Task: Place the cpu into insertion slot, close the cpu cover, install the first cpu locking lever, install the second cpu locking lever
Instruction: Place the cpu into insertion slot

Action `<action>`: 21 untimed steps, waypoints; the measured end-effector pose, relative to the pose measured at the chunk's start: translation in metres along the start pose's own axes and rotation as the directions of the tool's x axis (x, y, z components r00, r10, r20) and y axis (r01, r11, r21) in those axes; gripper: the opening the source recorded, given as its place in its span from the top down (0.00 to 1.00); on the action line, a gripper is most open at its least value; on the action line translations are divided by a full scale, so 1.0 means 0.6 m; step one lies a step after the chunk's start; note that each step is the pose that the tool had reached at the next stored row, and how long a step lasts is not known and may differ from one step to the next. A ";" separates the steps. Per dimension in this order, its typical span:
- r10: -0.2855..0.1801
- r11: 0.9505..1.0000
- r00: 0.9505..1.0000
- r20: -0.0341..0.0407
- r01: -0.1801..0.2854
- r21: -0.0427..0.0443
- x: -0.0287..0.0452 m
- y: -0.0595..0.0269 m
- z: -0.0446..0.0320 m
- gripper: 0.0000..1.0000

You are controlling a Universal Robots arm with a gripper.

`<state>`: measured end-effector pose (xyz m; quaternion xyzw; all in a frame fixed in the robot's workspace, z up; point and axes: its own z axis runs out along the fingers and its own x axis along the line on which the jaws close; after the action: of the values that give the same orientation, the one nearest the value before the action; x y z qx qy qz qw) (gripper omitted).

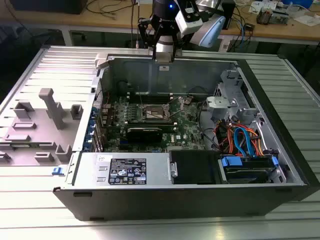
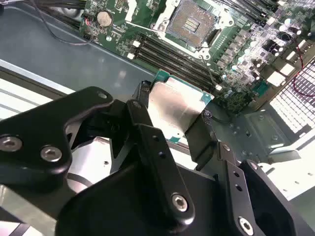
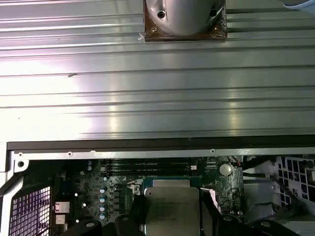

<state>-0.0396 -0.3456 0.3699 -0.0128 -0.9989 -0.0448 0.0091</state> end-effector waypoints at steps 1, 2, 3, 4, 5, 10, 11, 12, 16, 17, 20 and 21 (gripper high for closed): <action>0.000 1.000 1.000 0.000 0.000 0.000 0.000 0.000 0.000 0.45; 0.000 1.000 1.000 0.000 0.000 0.000 0.000 0.000 0.000 0.45; 0.000 1.000 1.000 0.000 0.000 0.000 0.000 0.000 0.000 0.45; 0.000 1.000 1.000 0.000 0.000 0.000 0.000 0.000 0.000 0.45; 0.000 1.000 1.000 0.000 0.000 0.000 0.000 0.000 0.000 0.45; 0.000 1.000 1.000 0.000 0.000 0.000 0.000 -0.003 0.000 0.45; 0.000 1.000 1.000 0.000 0.000 0.000 0.000 -0.004 0.000 0.45; 0.000 1.000 1.000 0.000 0.000 0.000 0.000 -0.005 0.000 0.45; 0.020 1.000 1.000 0.002 -0.020 0.001 0.000 -0.008 0.000 0.45; 0.029 1.000 1.000 0.003 -0.029 0.001 0.000 -0.008 0.000 0.45; 0.068 0.998 0.998 0.006 -0.068 0.001 0.000 -0.008 0.001 0.45; 0.075 0.997 0.997 0.007 -0.075 0.000 0.000 -0.009 0.001 0.45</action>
<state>-0.0396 -0.3507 0.3686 -0.0506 -0.9977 -0.0441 0.0074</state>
